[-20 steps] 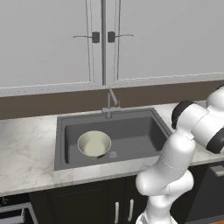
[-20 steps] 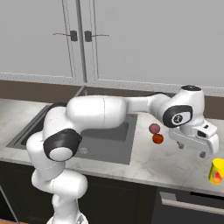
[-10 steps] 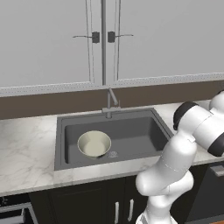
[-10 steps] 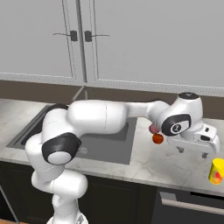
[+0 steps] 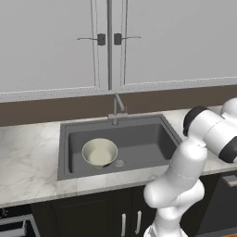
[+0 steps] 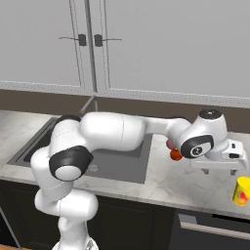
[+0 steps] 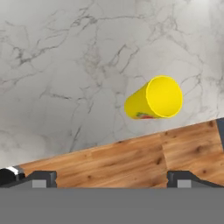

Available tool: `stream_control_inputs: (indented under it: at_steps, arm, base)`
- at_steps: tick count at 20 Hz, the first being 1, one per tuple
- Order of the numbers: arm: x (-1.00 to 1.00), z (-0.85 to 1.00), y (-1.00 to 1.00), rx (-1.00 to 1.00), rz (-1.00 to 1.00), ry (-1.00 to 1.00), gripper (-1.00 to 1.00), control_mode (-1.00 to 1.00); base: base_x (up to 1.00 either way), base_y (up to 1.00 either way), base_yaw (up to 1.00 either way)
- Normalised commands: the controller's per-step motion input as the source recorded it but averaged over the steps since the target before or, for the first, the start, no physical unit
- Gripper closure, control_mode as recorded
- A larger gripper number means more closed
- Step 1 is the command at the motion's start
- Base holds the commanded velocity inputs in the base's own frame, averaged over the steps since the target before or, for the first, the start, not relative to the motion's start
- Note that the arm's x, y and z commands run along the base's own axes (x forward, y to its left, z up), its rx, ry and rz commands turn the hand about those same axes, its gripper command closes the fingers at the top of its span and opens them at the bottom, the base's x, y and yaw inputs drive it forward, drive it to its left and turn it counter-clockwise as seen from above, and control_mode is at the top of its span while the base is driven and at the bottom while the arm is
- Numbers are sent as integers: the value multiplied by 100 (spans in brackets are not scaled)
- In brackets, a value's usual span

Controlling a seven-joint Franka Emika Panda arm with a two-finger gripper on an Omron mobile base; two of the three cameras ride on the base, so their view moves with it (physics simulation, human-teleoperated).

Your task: Remove the tomato and onion from the sink. Then move the bowl and cup from the counter to the sink for washing.

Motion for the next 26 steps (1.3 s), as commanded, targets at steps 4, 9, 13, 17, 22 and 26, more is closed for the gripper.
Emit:
stream_control_inputs:
  at_steps: [4, 9, 13, 17, 22, 26]
  arm:
    - [9, 0, -17, 0, 8, 1, -100, -100]
    - [9, -2, -17, 0, 3, 8, -100, -100]
    - [12, -3, -15, 0, 1, 9, -100, -100]
    - [17, -3, -9, 0, 5, 3, -100, -100]
    - [15, -4, -9, 0, 9, 0, -100, -100]
    - [11, -6, -17, 0, 9, 0, -100, -100]
  base:
    - [0, 0, 0]
    - [0, 0, 0]
    - [0, 0, 0]
    - [0, 0, 0]
    - [0, 0, 0]
    - [0, 0, 0]
